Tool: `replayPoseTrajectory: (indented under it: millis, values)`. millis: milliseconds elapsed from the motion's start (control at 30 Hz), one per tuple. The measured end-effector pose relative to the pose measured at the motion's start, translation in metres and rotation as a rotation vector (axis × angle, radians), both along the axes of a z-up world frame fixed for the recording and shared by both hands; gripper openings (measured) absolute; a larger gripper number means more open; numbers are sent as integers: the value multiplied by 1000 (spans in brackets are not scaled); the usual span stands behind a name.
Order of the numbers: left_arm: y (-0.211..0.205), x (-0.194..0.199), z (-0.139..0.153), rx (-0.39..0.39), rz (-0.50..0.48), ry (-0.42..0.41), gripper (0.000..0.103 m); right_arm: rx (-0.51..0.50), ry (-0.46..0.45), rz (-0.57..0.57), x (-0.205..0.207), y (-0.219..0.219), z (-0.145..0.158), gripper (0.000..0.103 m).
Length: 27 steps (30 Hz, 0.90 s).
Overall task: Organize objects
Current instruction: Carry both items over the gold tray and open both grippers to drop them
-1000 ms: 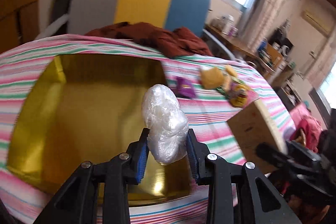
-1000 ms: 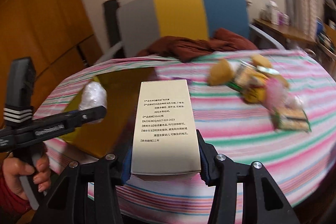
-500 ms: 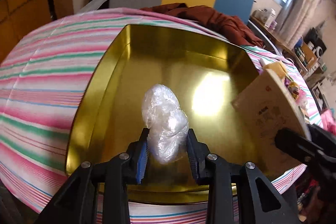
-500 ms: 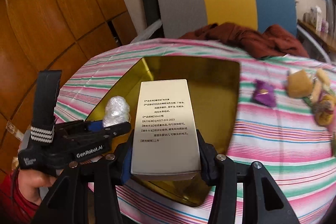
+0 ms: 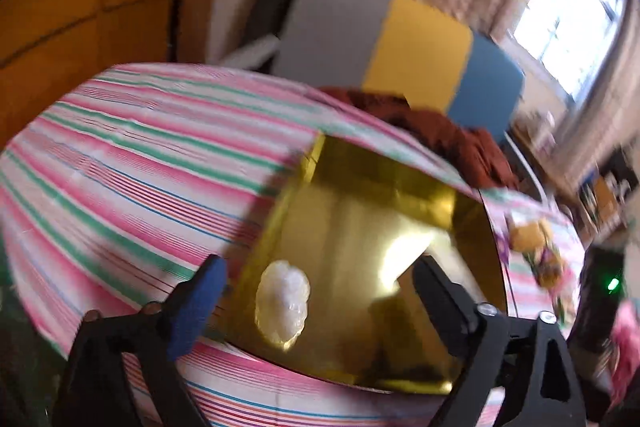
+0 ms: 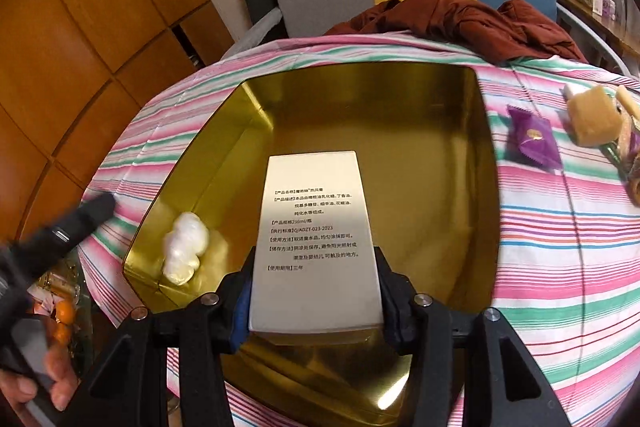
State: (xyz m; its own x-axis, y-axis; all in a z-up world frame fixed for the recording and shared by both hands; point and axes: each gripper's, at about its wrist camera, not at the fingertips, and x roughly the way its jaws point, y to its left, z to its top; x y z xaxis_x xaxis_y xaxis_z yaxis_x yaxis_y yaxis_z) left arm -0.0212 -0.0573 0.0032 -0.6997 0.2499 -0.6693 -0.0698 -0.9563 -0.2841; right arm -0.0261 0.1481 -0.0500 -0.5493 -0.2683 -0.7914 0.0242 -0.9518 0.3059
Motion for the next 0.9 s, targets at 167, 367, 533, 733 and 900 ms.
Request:
replayPoseTrajectory:
  millis: [167, 367, 533, 733, 900]
  values:
    - [-19, 9, 15, 39, 93, 58, 100, -79, 15, 85, 0, -21, 3, 66]
    - [-36, 21, 18, 109, 155, 74, 101, -73, 88, 111, 19, -19, 17, 66]
    - [-27, 22, 19, 105, 139, 60, 101, -101, 52, 115, 14, -19, 11, 66]
    - [-16, 27, 22, 102, 132, 68, 103, -185, 80, 163, 22, -17, 19, 66]
    - [-1, 29, 19, 122, 102, 47, 103, -110, 189, 84, 40, 8, 40, 66]
